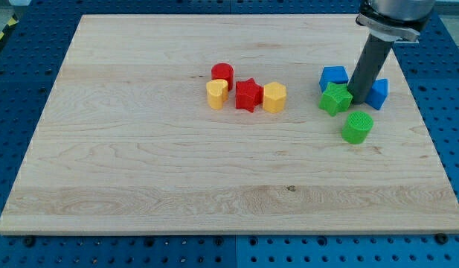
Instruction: Push the green star closer to the hexagon
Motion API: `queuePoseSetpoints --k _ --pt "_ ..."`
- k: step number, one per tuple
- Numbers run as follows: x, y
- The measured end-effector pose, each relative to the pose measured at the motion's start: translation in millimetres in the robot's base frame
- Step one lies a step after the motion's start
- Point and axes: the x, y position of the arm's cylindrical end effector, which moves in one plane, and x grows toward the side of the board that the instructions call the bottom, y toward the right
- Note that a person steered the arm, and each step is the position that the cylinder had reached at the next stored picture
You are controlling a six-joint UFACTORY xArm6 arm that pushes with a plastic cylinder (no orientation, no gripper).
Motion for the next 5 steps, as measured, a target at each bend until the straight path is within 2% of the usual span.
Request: queuePoseSetpoints --k 1,3,5 --pt "-5.9 0.0" --pt "-6.7 -64.4" --pt "-32.9 -68.0"
